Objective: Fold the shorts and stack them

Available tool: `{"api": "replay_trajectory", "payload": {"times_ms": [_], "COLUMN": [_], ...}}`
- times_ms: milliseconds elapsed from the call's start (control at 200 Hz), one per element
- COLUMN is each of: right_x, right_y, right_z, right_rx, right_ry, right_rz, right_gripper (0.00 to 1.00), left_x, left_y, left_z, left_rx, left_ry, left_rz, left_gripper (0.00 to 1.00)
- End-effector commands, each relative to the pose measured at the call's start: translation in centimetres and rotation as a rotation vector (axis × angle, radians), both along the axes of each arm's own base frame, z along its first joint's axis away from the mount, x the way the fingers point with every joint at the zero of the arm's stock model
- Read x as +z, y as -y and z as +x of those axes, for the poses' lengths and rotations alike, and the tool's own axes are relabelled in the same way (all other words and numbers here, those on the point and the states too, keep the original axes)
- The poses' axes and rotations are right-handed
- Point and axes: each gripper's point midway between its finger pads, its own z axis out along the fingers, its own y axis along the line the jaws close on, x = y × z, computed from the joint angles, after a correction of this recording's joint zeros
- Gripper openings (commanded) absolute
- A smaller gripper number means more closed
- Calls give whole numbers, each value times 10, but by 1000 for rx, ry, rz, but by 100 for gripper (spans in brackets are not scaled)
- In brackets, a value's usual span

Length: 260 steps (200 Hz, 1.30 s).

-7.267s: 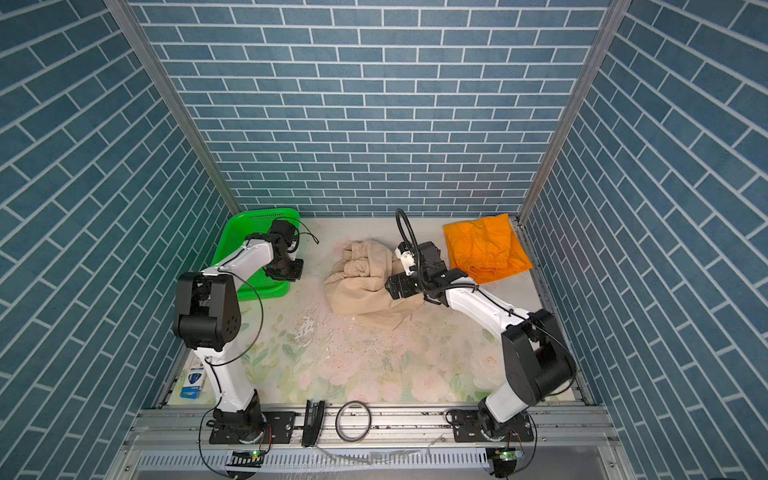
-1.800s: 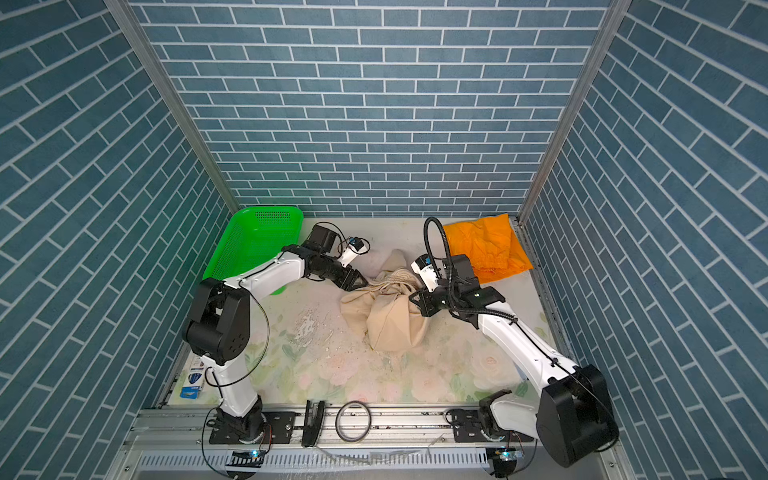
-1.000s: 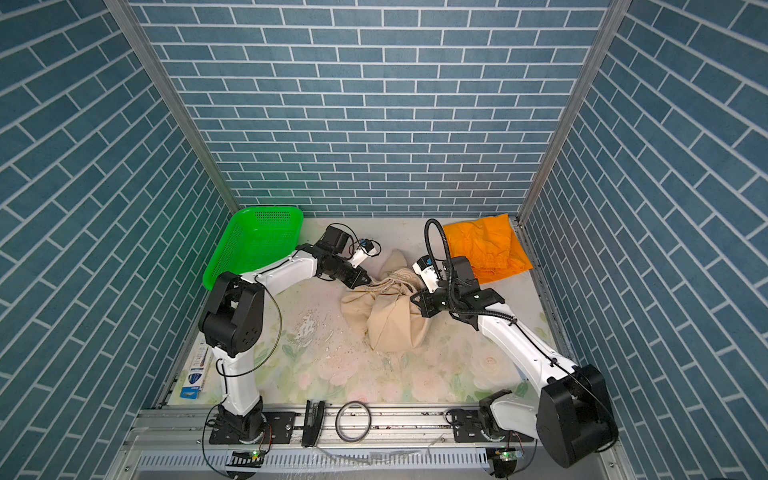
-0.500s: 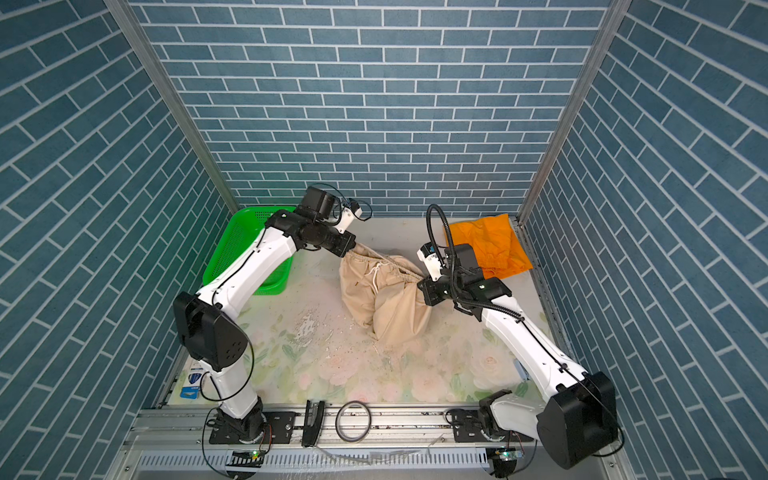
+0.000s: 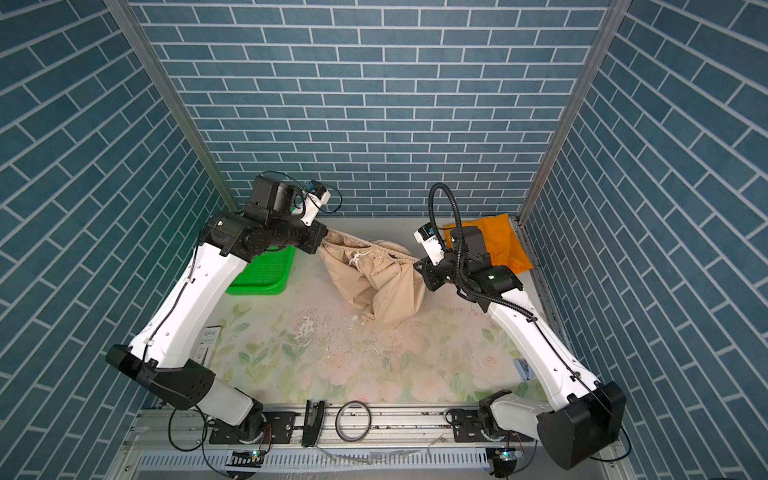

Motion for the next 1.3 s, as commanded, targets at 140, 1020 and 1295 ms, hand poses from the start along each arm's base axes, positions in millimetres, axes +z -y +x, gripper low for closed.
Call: {"api": "replay_trajectory", "payload": {"times_ms": [140,1020,1295], "right_x": [-84,-97,-100], "right_y": [-14,-22,-38], "right_z": [-33,-28,-19], "right_rx": [42,54,96], "right_ry": [-214,-165,-188], "right_rz": [-7,-34,-5], "right_gripper": [22,57,42], "left_x": [-77,-109,-108], "left_y": [-3,-7,-7], "left_z": [4,9,7], "left_rx": [75,98,93], "left_ry": [-118,-205,-206], "left_rz": [-24,-39,-32], "left_gripper": [0,0,0]}}
